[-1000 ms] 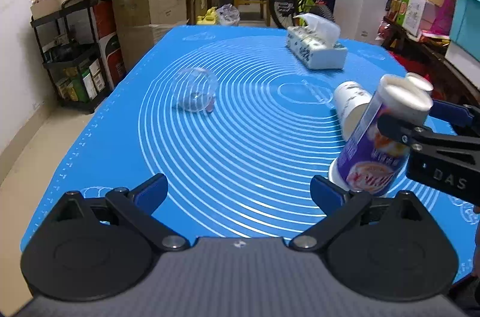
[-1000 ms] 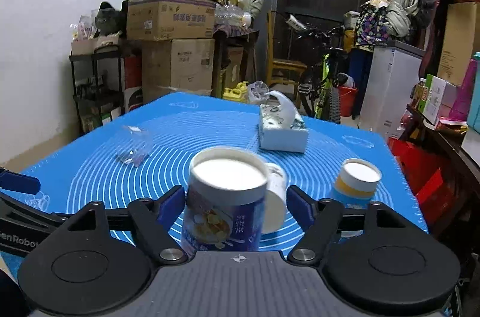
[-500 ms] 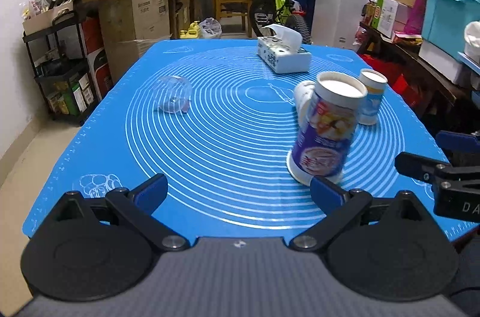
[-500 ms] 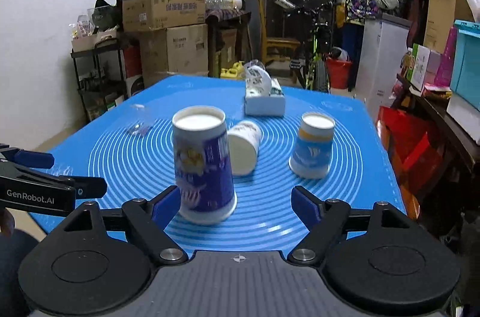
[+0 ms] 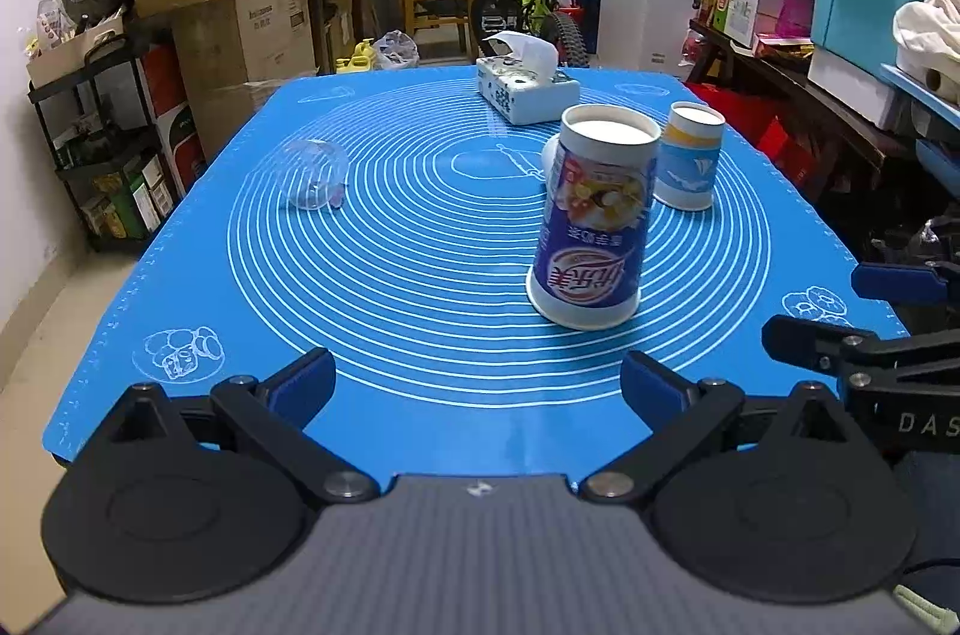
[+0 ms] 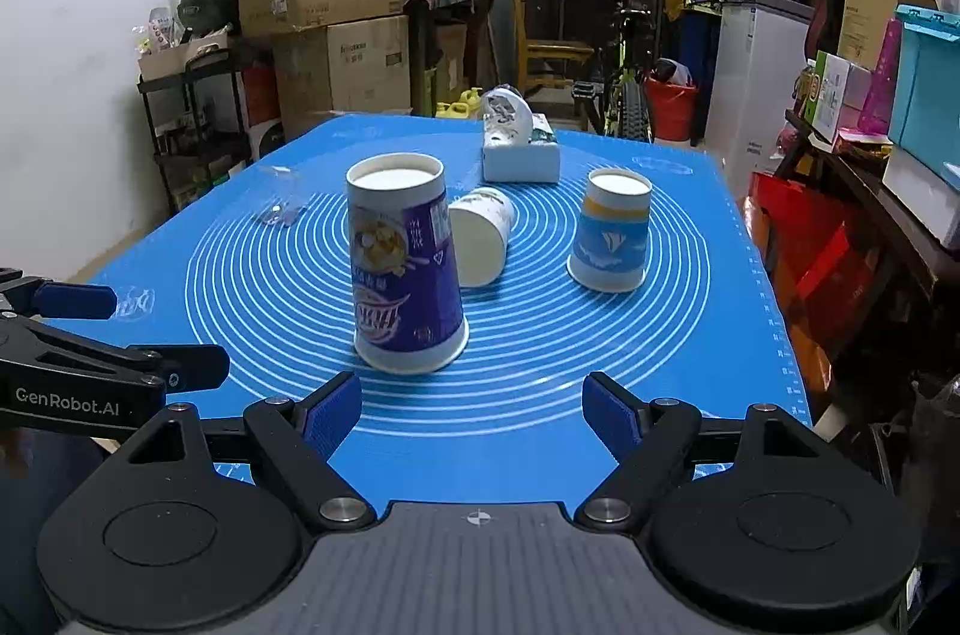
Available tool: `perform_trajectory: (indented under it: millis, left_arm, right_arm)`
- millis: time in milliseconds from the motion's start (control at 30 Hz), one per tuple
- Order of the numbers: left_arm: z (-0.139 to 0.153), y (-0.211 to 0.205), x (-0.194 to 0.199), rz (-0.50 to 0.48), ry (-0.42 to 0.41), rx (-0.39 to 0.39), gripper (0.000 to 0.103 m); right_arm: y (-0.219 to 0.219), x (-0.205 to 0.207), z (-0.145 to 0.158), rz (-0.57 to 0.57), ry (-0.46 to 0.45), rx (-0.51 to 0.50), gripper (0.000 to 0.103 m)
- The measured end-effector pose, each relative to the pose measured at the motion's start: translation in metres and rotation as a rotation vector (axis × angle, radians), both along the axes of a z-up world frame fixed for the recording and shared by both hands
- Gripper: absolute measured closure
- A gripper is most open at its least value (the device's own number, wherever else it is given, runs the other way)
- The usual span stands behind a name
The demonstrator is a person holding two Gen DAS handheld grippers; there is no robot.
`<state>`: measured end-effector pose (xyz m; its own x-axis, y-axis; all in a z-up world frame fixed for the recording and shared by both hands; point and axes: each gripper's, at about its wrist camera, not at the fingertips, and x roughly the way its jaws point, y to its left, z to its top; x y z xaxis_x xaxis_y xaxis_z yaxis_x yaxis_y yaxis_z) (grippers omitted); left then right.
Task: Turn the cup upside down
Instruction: 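Open the right tool and withdraw it from the upside-down purple cup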
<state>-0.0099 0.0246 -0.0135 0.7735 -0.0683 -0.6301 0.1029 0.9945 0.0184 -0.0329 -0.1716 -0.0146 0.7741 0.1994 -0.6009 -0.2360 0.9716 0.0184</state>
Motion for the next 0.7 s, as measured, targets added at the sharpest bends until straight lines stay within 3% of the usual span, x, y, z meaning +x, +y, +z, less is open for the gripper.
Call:
perform_trajectory:
  millis: [700]
  left_arm:
    - [-0.001, -0.011, -0.009, -0.024, 0.008, 0.023, 0.003]
  right_arm:
    - [-0.005, -0.014, -0.004, 0.005, 0.038, -0.011, 0.02]
